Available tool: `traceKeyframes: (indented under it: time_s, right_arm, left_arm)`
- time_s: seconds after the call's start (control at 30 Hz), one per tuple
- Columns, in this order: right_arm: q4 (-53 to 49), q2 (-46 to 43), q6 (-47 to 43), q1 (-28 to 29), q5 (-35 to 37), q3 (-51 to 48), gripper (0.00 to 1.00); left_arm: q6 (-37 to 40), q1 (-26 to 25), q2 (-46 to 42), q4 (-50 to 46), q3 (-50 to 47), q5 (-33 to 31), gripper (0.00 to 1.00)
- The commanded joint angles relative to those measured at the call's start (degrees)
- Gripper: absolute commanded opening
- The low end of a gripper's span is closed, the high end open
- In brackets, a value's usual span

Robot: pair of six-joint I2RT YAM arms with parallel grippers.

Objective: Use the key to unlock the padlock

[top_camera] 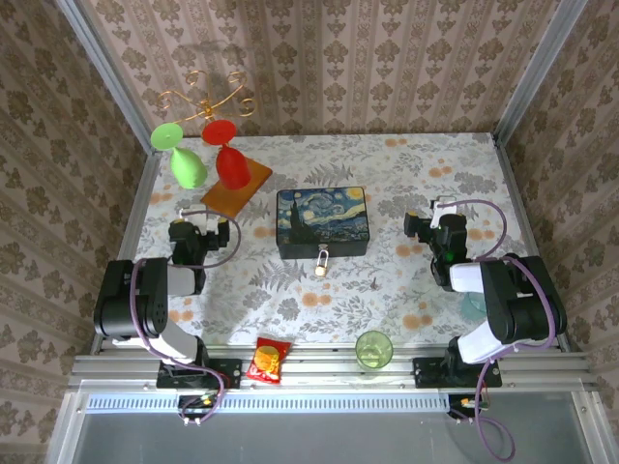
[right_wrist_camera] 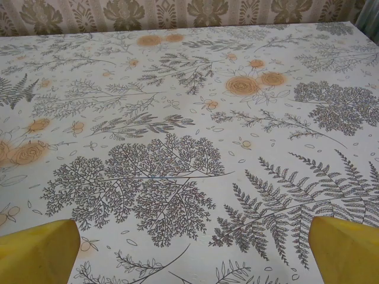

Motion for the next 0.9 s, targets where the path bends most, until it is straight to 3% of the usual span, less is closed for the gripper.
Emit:
traceKeyframes:
  time_s: [0.0,0.87]
  right_arm:
    - [1.7,0.0,-0.6,0.2,1.8,-0.2,1.0]
    - [1.6,0.0,-0.2,-0.2,0.8,-0.2,1.0]
  left_arm:
    - [0.9,0.4,-0.1,0.2,1.2,1.6,1.0]
    - [0.5,0.4,-0.2,0.6,1.0,0.8,1.0]
